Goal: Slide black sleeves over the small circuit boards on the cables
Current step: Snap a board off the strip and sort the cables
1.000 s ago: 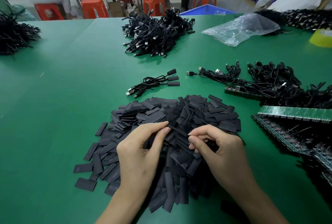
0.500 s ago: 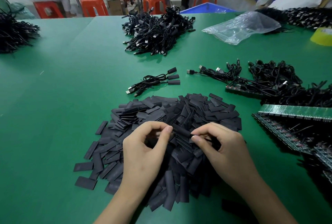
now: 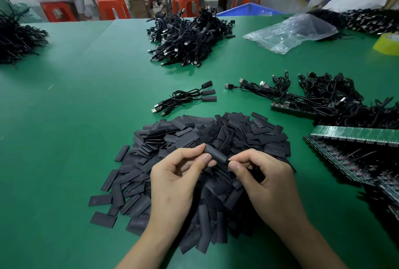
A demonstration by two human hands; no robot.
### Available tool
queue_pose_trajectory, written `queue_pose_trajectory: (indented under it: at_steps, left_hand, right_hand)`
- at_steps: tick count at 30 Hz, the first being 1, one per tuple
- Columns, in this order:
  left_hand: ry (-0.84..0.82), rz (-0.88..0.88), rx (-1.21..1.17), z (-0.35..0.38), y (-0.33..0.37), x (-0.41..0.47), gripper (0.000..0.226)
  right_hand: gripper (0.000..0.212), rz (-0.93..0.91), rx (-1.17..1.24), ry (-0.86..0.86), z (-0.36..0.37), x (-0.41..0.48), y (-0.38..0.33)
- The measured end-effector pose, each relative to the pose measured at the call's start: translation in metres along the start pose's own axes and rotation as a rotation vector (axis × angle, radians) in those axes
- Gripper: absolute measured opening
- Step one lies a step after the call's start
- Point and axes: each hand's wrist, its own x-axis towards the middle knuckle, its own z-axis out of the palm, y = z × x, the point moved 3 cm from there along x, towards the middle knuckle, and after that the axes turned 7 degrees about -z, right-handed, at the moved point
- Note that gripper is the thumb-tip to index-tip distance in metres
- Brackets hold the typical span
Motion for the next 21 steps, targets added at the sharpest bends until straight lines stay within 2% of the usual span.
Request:
queue_pose_trajectory:
  at_steps: [10,17,21]
  left_hand:
    - [-0.011,0.024,-0.017,0.0028,-0.0011,-0.0005,0.023]
    - [0.018,0.109,0.091,0.0048,0.0009,-0.0042,0.038]
    - [0.014,0.164,0.191,0.0052,0.0020,-0.0054,0.044]
  right_hand:
    - [0.015,0.043,0.013,0.018,0.0012,0.0006,-0.0054]
    - [0.009,0.082,0.024,0.019,0.0014,-0.0009,-0.0038]
    - [0.013,0.098,0.057,0.050,-0.0025,-0.0003,-0.0026]
